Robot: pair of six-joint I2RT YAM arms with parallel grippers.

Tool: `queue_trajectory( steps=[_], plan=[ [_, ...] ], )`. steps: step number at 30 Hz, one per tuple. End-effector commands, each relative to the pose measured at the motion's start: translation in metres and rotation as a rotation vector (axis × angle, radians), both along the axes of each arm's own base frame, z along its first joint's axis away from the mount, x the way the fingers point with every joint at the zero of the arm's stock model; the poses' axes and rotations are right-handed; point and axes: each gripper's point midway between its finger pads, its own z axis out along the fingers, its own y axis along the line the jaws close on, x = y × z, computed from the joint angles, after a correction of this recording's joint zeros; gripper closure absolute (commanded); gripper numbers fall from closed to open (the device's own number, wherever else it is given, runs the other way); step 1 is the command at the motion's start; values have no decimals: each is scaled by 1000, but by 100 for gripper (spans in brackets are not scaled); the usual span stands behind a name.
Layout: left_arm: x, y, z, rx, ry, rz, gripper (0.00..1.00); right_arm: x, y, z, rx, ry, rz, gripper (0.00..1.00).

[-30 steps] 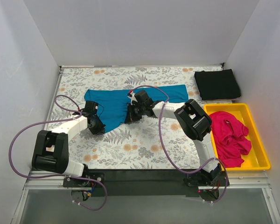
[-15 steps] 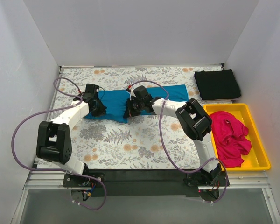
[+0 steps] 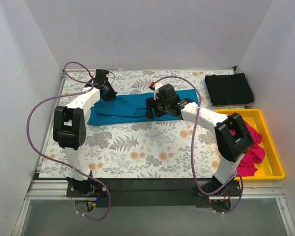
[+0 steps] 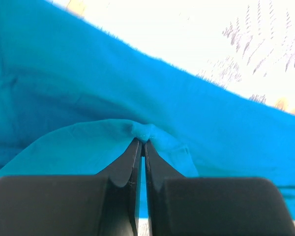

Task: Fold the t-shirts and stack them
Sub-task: Fold the tshirt

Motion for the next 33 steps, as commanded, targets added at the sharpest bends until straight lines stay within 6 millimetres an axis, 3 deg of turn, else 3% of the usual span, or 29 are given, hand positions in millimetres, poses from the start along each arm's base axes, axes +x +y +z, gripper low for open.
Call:
queue_trajectory(
  steps=[1, 2, 6, 10, 19, 27, 30, 31, 32, 33],
  plan=[
    [30, 1, 18, 21, -91, -17, 100, -8, -46, -7, -165, -69, -25, 29],
    [37, 0, 23, 17, -109, -18, 100, -12, -56, -5, -188, -79, -40, 28],
    [52, 4, 14, 31, -111, 8, 100, -24, -95, -20, -278, -68, -95, 26],
    [61, 5, 13, 16, -130, 27, 100, -30, -115, -24, -299, -62, -130, 26],
    [77, 17, 12, -46, -166, 95, 100, -27, -137, -31, -314, -38, -187, 26],
    [81, 17, -1, -56, -154, 78, 100, -13, -158, -33, -321, -22, -267, 26],
    [80, 18, -5, -41, -149, 67, 84, -6, -170, -32, -309, -7, -318, 26],
    [79, 20, 3, -34, -163, 70, 78, -1, -172, -29, -300, -7, -338, 26],
    [79, 24, 8, -18, -173, 79, 65, 2, -176, -28, -295, -5, -357, 26],
    [78, 26, 13, -13, -183, 85, 58, 8, -184, -27, -284, 4, -389, 27]
  ],
)
